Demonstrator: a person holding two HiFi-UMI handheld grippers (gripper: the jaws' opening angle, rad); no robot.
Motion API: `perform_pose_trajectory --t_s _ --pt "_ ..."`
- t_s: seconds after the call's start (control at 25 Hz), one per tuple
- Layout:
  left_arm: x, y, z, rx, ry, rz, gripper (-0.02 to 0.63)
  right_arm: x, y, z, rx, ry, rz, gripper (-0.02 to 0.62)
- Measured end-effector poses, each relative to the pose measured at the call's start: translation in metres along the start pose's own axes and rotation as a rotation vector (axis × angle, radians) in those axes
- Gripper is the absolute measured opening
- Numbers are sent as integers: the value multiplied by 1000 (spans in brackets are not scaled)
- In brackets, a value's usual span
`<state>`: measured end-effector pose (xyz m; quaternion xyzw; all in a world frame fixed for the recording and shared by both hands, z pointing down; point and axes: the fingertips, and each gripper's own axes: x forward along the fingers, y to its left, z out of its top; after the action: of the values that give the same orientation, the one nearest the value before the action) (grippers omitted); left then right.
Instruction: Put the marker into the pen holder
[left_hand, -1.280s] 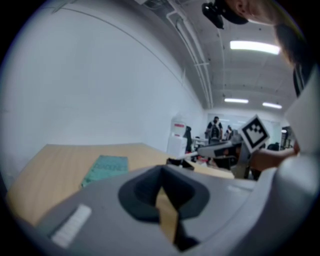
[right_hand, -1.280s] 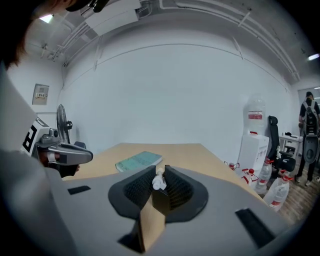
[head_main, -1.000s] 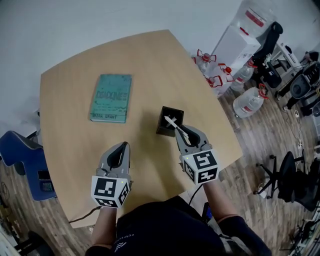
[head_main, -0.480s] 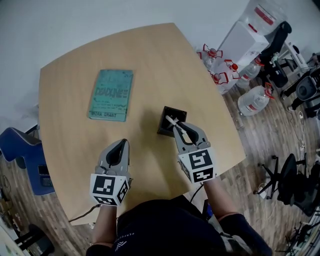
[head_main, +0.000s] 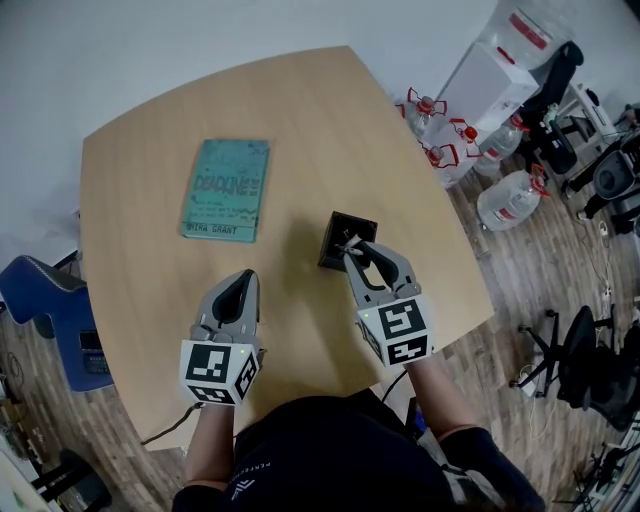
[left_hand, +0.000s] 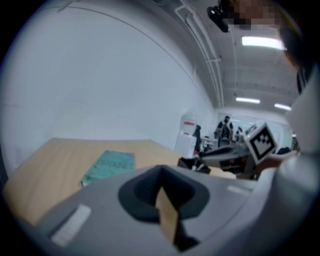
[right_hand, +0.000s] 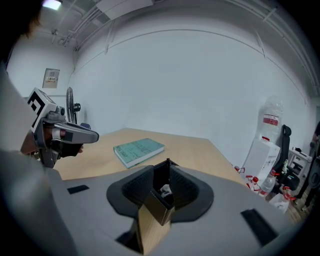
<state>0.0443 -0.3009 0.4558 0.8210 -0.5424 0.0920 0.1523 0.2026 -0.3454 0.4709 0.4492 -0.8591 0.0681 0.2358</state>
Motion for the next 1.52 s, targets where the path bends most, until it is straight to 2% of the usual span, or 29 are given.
perform_pose_trajectory --t_s 0.28,0.6,0.84,1.24,1.52 --pt "-13 1 0 -29 -7 -23 5 -10 5 6 10 -19 -29 77" --pt "-42 14 10 -30 -69 21 5 -31 16 17 -8 -56 -69 54" --pt "-70 31 10 -32 -94 46 5 -36 43 22 -11 -71 -80 15" --pt "-109 53 6 -23 -98 83 5 -43 90 34 -13 -83 -64 0" --pt "-122 62 3 -17 -94 88 3 -44 120 42 -1 -106 -16 0"
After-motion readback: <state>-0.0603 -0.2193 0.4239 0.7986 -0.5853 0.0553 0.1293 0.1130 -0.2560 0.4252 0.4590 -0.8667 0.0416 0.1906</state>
